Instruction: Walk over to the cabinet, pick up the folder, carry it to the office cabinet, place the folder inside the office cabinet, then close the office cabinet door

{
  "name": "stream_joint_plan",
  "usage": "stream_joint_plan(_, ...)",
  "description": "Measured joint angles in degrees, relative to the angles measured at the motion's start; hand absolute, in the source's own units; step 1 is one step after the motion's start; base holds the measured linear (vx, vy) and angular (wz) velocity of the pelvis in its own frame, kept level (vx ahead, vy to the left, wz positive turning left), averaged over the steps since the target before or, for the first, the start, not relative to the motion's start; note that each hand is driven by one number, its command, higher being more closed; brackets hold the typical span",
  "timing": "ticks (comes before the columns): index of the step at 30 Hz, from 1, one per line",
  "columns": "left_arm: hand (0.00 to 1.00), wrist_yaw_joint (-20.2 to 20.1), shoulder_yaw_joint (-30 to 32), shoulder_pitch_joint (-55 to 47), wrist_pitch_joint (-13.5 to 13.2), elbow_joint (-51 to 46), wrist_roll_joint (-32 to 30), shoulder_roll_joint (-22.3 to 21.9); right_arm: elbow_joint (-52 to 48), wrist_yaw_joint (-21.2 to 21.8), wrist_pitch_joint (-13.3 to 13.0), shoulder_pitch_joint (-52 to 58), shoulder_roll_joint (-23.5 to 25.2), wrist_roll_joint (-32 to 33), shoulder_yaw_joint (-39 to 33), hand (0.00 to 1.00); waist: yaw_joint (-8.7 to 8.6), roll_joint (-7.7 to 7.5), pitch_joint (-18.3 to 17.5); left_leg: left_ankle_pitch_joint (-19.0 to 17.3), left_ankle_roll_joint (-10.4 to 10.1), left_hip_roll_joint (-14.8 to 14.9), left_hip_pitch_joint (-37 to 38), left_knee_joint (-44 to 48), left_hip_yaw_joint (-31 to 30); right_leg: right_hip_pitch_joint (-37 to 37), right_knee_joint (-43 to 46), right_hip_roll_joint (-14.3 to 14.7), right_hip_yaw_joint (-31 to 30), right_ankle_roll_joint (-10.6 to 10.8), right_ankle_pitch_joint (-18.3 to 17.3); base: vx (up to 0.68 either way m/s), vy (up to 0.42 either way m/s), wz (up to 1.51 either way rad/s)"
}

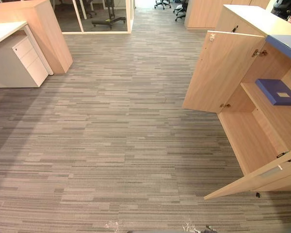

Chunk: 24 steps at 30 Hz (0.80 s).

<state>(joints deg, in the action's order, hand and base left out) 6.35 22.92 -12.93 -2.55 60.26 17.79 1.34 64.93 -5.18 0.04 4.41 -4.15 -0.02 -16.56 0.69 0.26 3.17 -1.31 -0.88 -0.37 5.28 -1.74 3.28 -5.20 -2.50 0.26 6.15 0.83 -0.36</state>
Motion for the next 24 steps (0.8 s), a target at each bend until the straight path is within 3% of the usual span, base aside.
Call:
stream_joint_plan(7, 0.0, -0.75, 1.23, 0.38, -0.31, 0.0, 4.77, -0.94, -0.21, 0.18, -0.04, -2.62, 2.76, 0.01, -0.14, 0.0, 0.36, -0.08, 0.65, -0.2, -0.33, -0.08, 1.03, -0.04, 0.47, -0.86, -0.12, -0.2, 0.0, 0.99, -0.12, -0.01, 0.003, -0.02)
stream_joint_plan(14, 0.0, -0.53, 1.36, 0.33, -0.83, -0.03, 4.59, -1.14, -0.22, -0.03, -0.04, -2.5, 3.08, 0.12, -0.15, 0.0, 0.5, -0.1, 0.7, -0.14, -0.23, -0.09, 1.11, -0.05, 0.47, -0.73, -0.12, -0.21, 0.01, 0.92, -0.09, -0.04, -0.003, 0.0)
stream_joint_plan(24, 0.0, 3.3, 1.39, 0.36, -2.01, -0.15, 4.47, -1.46, -0.12, -2.04, -0.04, -2.46, 3.35, -1.18, -0.12, 0.0, 0.55, -0.59, 1.01, 0.33, 0.22, -0.37, 1.81, -1.38, -0.79, -1.84, -0.73, -0.37, 1.72, 0.87, -0.05, 0.0, -0.003, 0.05)
